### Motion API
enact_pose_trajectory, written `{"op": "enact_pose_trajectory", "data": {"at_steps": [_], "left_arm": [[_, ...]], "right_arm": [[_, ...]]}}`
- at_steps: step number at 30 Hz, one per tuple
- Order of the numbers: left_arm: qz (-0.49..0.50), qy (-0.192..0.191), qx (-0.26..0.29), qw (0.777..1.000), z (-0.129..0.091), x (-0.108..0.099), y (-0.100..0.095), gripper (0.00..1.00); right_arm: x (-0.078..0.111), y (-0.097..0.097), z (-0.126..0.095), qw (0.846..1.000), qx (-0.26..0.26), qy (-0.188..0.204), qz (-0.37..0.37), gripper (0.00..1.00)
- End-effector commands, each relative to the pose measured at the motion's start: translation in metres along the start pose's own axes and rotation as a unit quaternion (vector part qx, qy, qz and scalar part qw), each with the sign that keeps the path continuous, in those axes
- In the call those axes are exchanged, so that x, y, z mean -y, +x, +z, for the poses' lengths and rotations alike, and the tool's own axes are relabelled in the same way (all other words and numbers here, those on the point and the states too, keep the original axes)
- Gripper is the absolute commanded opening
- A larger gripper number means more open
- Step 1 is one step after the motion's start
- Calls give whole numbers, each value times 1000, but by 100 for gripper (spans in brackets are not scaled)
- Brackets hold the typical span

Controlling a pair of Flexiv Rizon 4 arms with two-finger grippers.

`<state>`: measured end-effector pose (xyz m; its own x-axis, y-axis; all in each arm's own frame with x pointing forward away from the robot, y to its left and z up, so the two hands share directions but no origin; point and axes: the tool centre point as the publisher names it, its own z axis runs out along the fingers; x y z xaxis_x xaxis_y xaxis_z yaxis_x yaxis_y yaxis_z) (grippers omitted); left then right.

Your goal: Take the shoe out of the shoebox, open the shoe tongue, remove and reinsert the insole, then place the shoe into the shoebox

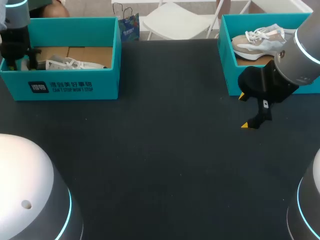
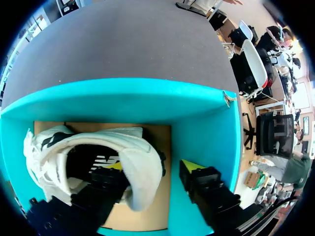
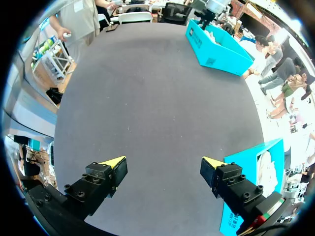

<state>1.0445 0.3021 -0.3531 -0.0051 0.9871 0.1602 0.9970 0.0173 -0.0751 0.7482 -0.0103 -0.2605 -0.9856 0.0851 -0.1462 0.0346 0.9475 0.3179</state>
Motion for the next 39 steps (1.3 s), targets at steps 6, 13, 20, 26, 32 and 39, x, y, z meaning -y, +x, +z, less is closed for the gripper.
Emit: {"op": "enact_pose_trajectory", "data": {"at_steps": [6, 13, 20, 26, 32, 39], "left_arm": [[2, -27, 27, 999, -45, 16, 1, 100], [-1, -50, 45, 998, -85, 19, -1, 100], [-30, -41, 80, 995, -130, 35, 4, 100], [-32, 21, 136, 990, -157, 61, 9, 100], [-7, 33, 156, 987, -153, 68, 7, 100], [-7, 33, 156, 987, -153, 68, 7, 100]], "right_arm": [[-1, 0, 1, 1000, 0, 1, 0, 100], [-1, 0, 1, 1000, 0, 1, 0, 100], [-1, 0, 1, 1000, 0, 1, 0, 100], [16, -64, -9, 974, 40, 28, 221, 100], [30, -121, -34, 775, 168, -25, 608, 100], [30, -121, -34, 775, 168, -25, 608, 100]]}}
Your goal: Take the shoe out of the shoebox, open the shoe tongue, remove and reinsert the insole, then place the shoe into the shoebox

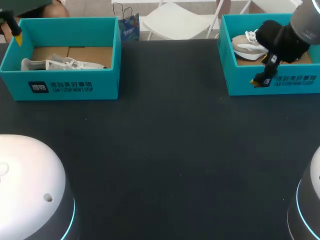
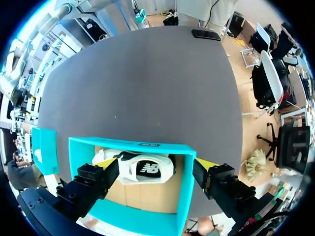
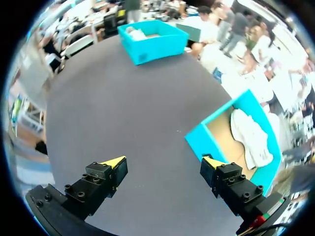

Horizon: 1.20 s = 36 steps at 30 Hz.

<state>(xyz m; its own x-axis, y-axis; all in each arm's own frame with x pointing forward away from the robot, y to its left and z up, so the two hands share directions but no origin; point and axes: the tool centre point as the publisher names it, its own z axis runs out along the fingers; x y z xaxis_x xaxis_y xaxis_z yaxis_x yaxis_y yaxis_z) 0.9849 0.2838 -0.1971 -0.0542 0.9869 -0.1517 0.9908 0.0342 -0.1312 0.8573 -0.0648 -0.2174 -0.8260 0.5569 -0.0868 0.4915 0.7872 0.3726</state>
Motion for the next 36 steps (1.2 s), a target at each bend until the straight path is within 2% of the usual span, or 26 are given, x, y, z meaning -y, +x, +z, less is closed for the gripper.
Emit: {"op": "enact_pose_trajectory", "data": {"at_steps": [1, 13, 14, 15, 17, 18, 20, 21, 22, 25, 26, 27, 28, 30, 31, 32, 34, 35, 36], "left_arm": [[1, 4, -2, 1000, -1, -3, 0, 100], [1, 4, -2, 1000, -1, -3, 0, 100], [1, 4, -2, 1000, -1, -3, 0, 100], [1, 4, -2, 1000, -1, -3, 0, 100], [1, 4, -2, 1000, -1, -3, 0, 100], [1, 4, -2, 1000, -1, -3, 0, 100], [1, 4, -2, 1000, -1, -3, 0, 100], [1, 4, -2, 1000, -1, -3, 0, 100], [1, 4, -2, 1000, -1, -3, 0, 100], [1, 4, -2, 1000, -1, -3, 0, 100], [1, 4, -2, 1000, -1, -3, 0, 100], [1, 4, -2, 1000, -1, -3, 0, 100], [1, 4, -2, 1000, -1, -3, 0, 100], [1, 4, -2, 1000, -1, -3, 0, 100], [1, 4, -2, 1000, -1, -3, 0, 100], [1, 4, -2, 1000, -1, -3, 0, 100], [1, 4, -2, 1000, -1, -3, 0, 100], [1, 4, -2, 1000, -1, -3, 0, 100], [1, 4, -2, 1000, -1, -3, 0, 100]], "right_arm": [[-5, 1, 5, 909, 109, -30, 402, 100], [-5, 1, 5, 909, 109, -30, 402, 100], [-26, -24, 10, 882, 174, -44, 435, 100], [-33, -34, 11, 872, 180, -48, 453, 100], [-46, -66, 15, 821, 226, -75, 519, 100], [-50, -80, 15, 803, 232, -74, 543, 100], [-54, -95, 17, 795, 249, -77, 548, 100], [-58, -116, 18, 782, 260, -77, 561, 100], [-60, -124, 19, 783, 261, -74, 560, 100], [-65, -169, 23, 772, 291, -35, 564, 100], [-64, -183, 25, 755, 306, -24, 580, 100], [-64, -197, 26, 746, 308, -28, 590, 100], [-62, -210, 29, 728, 307, -23, 613, 100], [-60, -233, 31, 710, 315, -27, 629, 100], [-57, -245, 32, 687, 321, -23, 652, 100], [-55, -256, 34, 684, 319, -25, 655, 100], [-48, -272, 37, 663, 325, -17, 674, 100], [-45, -283, 40, 664, 324, -13, 674, 100], [-43, -288, 42, 653, 325, -11, 684, 100]]}}
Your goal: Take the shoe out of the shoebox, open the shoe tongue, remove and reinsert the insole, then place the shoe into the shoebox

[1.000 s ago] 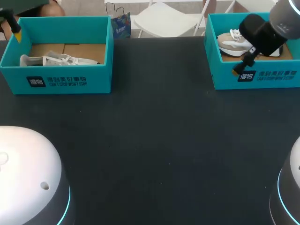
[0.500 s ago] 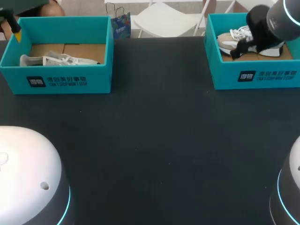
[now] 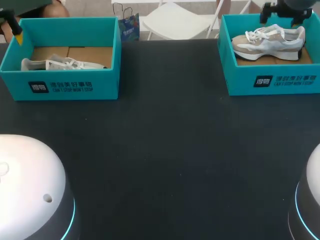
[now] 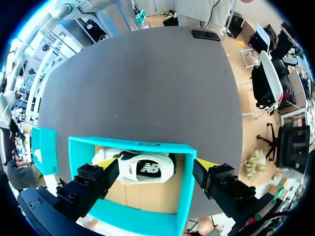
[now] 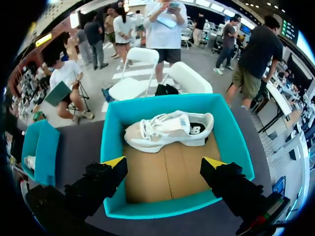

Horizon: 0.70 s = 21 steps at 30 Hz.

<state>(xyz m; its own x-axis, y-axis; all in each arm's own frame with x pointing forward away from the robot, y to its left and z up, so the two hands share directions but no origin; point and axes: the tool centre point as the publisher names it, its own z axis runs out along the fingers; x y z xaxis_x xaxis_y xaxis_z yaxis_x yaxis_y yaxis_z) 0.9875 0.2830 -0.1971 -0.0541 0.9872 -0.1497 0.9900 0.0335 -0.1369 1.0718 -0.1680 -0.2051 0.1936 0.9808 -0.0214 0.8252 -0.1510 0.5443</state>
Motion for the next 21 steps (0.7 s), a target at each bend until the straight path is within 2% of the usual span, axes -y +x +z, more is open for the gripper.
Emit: {"op": "enact_pose_trajectory", "data": {"at_steps": [1, 4, 7, 10, 11, 21], "left_arm": [[1, 2, -1, 1000, -1, -1, 1, 100], [1, 2, -1, 1000, -1, -1, 1, 100], [1, 2, -1, 1000, -1, -1, 1, 100], [1, 2, -1, 1000, -1, -1, 1, 100], [1, 2, -1, 1000, -1, -1, 1, 100], [1, 2, -1, 1000, -1, -1, 1, 100]], "right_arm": [[-45, -7, 45, 961, 155, 24, 229, 100], [-50, -27, 66, 953, 185, 44, 234, 100], [-47, -42, 78, 947, 203, 69, 238, 100], [-37, -59, 87, 946, 218, 97, 219, 100], [-35, -62, 88, 952, 212, 107, 194, 100], [-35, -62, 88, 952, 212, 107, 194, 100]]}}
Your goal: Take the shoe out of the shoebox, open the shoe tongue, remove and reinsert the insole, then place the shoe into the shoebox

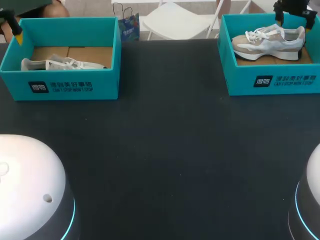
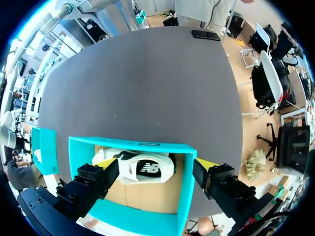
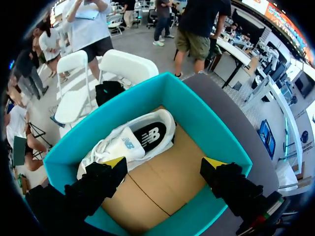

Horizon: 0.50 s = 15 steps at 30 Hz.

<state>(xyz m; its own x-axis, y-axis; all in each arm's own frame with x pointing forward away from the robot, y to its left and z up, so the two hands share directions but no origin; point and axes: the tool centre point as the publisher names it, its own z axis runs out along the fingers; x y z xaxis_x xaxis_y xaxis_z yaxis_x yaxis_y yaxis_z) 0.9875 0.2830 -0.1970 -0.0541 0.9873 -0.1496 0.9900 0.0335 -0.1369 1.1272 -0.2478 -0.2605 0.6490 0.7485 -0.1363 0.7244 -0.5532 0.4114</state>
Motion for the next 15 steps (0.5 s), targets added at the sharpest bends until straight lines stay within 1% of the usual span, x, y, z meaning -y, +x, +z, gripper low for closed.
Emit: {"op": "enact_pose_trajectory", "data": {"at_steps": [1, 11, 12, 13, 15], "left_arm": [[1, 2, -1, 1000, -1, -1, 1, 100], [1, 2, -1, 1000, -1, -1, 1, 100], [1, 2, -1, 1000, -1, -1, 1, 100], [1, 2, -1, 1000, -1, -1, 1, 100], [1, 2, -1, 1000, -1, -1, 1, 100]], "right_arm": [[-5, 7, 0, 999, 43, 7, 0, 100], [-5, 7, 0, 999, 43, 7, 0, 100], [-6, 5, 2, 999, 26, 15, -15, 100], [-9, 3, 2, 1000, 16, 22, -14, 100], [-16, -4, 7, 998, 4, 22, -52, 100]]}}
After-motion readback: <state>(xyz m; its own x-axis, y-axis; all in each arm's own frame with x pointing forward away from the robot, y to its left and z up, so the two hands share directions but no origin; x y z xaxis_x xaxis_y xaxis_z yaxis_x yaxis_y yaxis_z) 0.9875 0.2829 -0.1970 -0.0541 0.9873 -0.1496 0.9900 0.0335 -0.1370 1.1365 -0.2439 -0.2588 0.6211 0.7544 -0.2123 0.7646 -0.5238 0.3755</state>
